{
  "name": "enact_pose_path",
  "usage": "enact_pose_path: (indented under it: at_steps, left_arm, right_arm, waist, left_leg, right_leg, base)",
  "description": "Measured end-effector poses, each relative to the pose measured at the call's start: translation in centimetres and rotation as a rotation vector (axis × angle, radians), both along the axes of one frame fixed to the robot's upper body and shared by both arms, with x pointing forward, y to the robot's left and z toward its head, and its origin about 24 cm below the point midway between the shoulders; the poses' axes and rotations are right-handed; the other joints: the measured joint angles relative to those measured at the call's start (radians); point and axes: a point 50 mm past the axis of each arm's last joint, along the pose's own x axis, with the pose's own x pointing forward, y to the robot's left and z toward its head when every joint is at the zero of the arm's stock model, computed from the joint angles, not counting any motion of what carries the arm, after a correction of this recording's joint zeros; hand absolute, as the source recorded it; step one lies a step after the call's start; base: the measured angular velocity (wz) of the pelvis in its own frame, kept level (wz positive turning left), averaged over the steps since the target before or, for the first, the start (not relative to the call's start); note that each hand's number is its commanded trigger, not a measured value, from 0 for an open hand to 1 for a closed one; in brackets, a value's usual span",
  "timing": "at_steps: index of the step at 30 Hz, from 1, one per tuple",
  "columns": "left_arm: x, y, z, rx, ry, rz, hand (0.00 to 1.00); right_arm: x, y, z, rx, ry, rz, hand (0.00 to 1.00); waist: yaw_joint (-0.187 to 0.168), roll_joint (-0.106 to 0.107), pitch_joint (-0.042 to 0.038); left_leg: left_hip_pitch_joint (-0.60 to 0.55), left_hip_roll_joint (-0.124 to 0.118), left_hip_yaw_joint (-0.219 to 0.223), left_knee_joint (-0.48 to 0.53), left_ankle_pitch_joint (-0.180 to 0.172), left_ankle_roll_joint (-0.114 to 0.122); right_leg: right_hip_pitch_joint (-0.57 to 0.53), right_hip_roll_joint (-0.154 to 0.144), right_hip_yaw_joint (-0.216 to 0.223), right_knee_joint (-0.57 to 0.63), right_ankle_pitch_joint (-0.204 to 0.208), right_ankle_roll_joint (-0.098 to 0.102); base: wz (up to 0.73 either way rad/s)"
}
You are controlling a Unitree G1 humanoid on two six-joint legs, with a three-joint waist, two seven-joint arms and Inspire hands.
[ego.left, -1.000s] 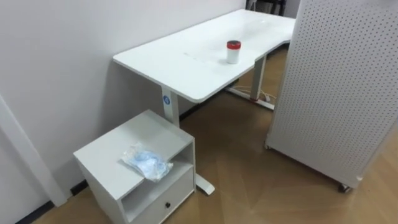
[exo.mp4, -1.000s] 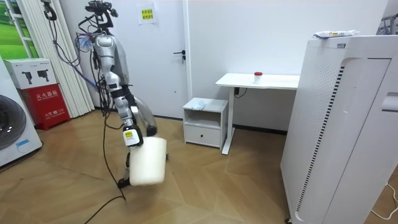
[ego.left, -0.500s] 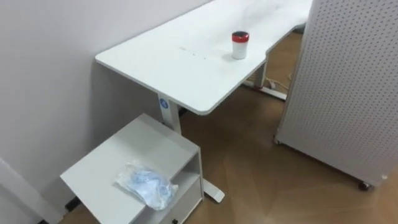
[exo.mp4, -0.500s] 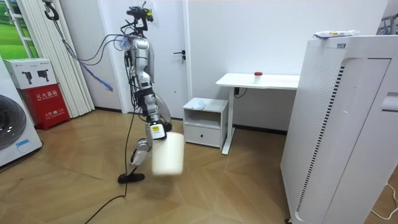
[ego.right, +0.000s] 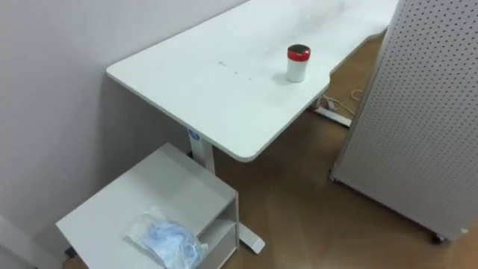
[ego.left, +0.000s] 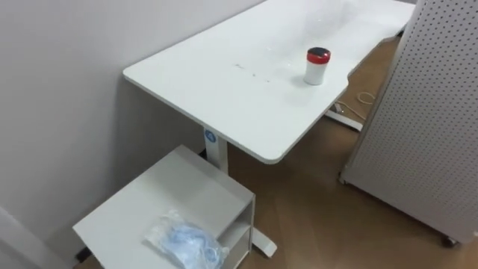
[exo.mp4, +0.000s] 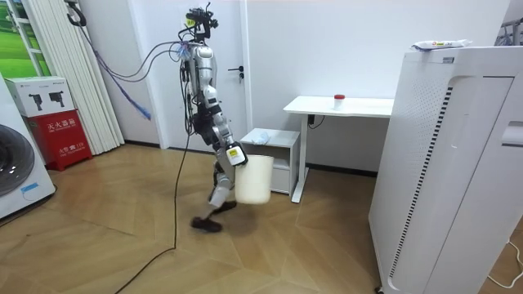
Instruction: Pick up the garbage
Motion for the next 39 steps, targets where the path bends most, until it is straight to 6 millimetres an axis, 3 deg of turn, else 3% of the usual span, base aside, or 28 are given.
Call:
enact_pose_path:
  at_steps: [2, 3, 5, 7, 8, 12, 13, 15, 16, 20, 23, 25, 28, 30, 32, 38, 39]
  left_arm:
    - [0.7, -0.2, 0.2, 0.002, -0.028, -0.017, 0.00]
    - [1.1, -0.6, 0.2, 0.004, -0.040, -0.037, 0.00]
    - [1.6, -1.3, 0.3, -0.008, -0.065, -0.051, 0.00]
    - [2.0, -1.3, 0.6, -0.010, -0.098, -0.058, 0.00]
    - [2.1, -1.3, 0.6, -0.009, -0.111, -0.060, 0.00]
    - [2.9, -1.7, 1.0, 0.015, -0.164, -0.084, 0.00]
    - [3.1, -1.8, 1.1, 0.023, -0.175, -0.090, 0.00]
    - [4.6, -2.1, 1.7, 0.045, -0.233, -0.109, 0.00]
    - [5.0, -2.2, 1.9, 0.051, -0.246, -0.111, 0.00]
    - [9.2, -2.8, 4.1, 0.102, -0.391, -0.114, 0.00]
    - [11.9, -3.7, 5.7, 0.131, -0.489, -0.118, 0.00]
    - [13.6, -4.2, 7.1, 0.156, -0.566, -0.121, 0.00]
    - [14.9, -4.8, 8.0, 0.169, -0.611, -0.106, 0.00]
    - [15.8, -5.4, 8.7, 0.184, -0.647, -0.101, 0.00]
    - [16.3, -5.5, 9.2, 0.195, -0.671, -0.098, 0.00]
    - [17.3, -5.7, 10.3, 0.212, -0.723, -0.053, 0.00]
    - [17.9, -5.9, 10.8, 0.212, -0.744, -0.057, 0.00]
  right_arm:
    - [0.3, 0.2, 0.0, 0.003, -0.008, 0.002, 1.00]
    - [0.4, 0.2, 0.0, 0.008, -0.012, -0.010, 1.00]
    - [0.1, 0.2, -0.1, 0.022, -0.009, -0.043, 1.00]
    - [-0.1, 0.3, -0.2, 0.048, -0.016, -0.076, 1.00]
    - [0.1, 0.4, -0.2, 0.066, -0.030, -0.082, 1.00]
    - [0.7, 0.5, -0.1, 0.104, -0.066, -0.135, 1.00]
    - [0.9, 0.6, -0.1, 0.111, -0.073, -0.131, 1.00]
    - [1.8, 0.9, 0.1, 0.129, -0.107, -0.129, 1.00]
    - [2.1, 1.0, 0.1, 0.134, -0.111, -0.132, 1.00]
    - [4.7, 1.3, 0.8, 0.150, -0.168, -0.133, 1.00]
    - [6.3, 1.5, 1.3, 0.149, -0.192, -0.121, 1.00]
    - [7.7, 1.9, 1.7, 0.149, -0.214, -0.084, 1.00]
    - [8.4, 2.2, 2.0, 0.148, -0.226, -0.070, 1.00]
    - [9.4, 2.3, 2.4, 0.138, -0.243, -0.073, 1.00]
    - [10.1, 2.3, 2.8, 0.131, -0.259, -0.083, 1.00]
    - [11.4, 2.7, 3.4, 0.128, -0.301, -0.072, 1.00]
    - [11.5, 2.6, 3.5, 0.124, -0.308, -0.064, 1.00]
  waist:
    - [-0.002, -0.004, -0.0017]
    - [-0.003, -0.004, -0.0018]
    - [-0.010, 0.005, -0.0097]
    - [-0.010, 0.012, -0.0109]
    - [-0.026, 0.015, -0.0091]
    - [-0.027, 0.010, -0.0054]
    - [-0.028, 0.010, -0.0023]
    - [-0.028, 0.012, 0.0148]
    - [-0.026, 0.013, 0.0153]
    - [-0.027, 0.026, 0.0213]
    - [-0.028, 0.043, 0.0325]
    - [-0.030, 0.048, 0.0355]
    - [-0.032, 0.051, 0.0397]
    - [-0.038, 0.059, 0.0504]
    - [-0.041, 0.062, 0.0548]
    - [-0.058, 0.066, 0.0582]
    - [-0.066, 0.073, 0.0635]
  left_leg:
    - [-0.003, 0.002, -0.010, -0.006, 0.002, -0.006]
    - [-0.006, 0.003, -0.020, -0.003, -0.003, -0.012]
    - [-0.012, 0.010, -0.046, -0.007, 0.000, -0.025]
    - [-0.019, 0.019, -0.064, -0.014, 0.002, -0.037]
    - [-0.021, 0.019, -0.082, -0.017, 0.005, -0.041]
    - [-0.015, 0.018, -0.086, -0.037, 0.006, -0.043]
    - [-0.017, 0.018, -0.086, -0.037, 0.007, -0.044]
    - [-0.024, 0.018, -0.087, -0.037, 0.006, -0.044]
    - [-0.030, 0.017, -0.086, -0.037, 0.006, -0.044]
    - [-0.091, 0.017, -0.087, -0.016, 0.012, -0.041]
    - [-0.113, 0.018, -0.087, 0.000, 0.013, -0.040]
    - [-0.155, 0.018, -0.081, 0.015, 0.013, -0.040]
    - [-0.194, 0.017, -0.082, 0.045, 0.012, -0.040]
    - [-0.237, 0.017, -0.083, 0.088, 0.008, -0.040]
    - [-0.276, 0.018, -0.083, 0.118, -0.001, -0.040]
    - [-0.411, 0.034, -0.098, 0.224, -0.019, -0.048]
    - [-0.438, 0.036, -0.108, 0.251, -0.022, -0.051]
  right_leg:
    - [-0.024, 0.008, -0.004, -0.183, 0.025, -0.002]
    - [-0.033, 0.019, 0.009, -0.269, 0.088, 0.005]
    - [-0.017, 0.058, 0.023, -0.334, 0.166, 0.003]
    - [0.007, 0.078, 0.002, -0.371, 0.185, -0.005]
    - [0.018, 0.077, -0.023, -0.379, 0.185, -0.006]
    - [0.021, 0.079, -0.021, -0.395, 0.184, -0.007]
    - [0.021, 0.080, -0.022, -0.398, 0.184, -0.007]
    - [0.014, 0.079, -0.021, -0.396, 0.184, -0.006]
    - [0.006, 0.078, -0.020, -0.394, 0.184, -0.006]
    - [-0.056, 0.075, -0.019, -0.375, 0.186, -0.007]
    - [-0.079, 0.073, -0.011, -0.363, 0.185, -0.007]
    - [-0.134, 0.069, -0.002, -0.329, 0.180, -0.010]
    - [-0.176, 0.058, 0.002, -0.287, 0.165, -0.014]
    - [-0.220, 0.054, 0.006, -0.237, 0.149, -0.019]
    - [-0.266, 0.049, 0.007, -0.194, 0.136, -0.023]
    - [-0.392, 0.044, -0.005, -0.094, 0.119, -0.045]
    - [-0.409, 0.045, -0.010, -0.077, 0.114, -0.050]
  base:
    - [0.06]
    - [0.22]
    - [0.21]
    - [0.20]
    - [0.37]
    - [0.09]
    - [0.00]
    - [0.00]
    - [-0.03]
    - [0.01]
    - [-0.02]
    - [-0.06]
    - [0.04]
    - [0.05]
    - [0.04]
    - [0.04]
    - [0.16]
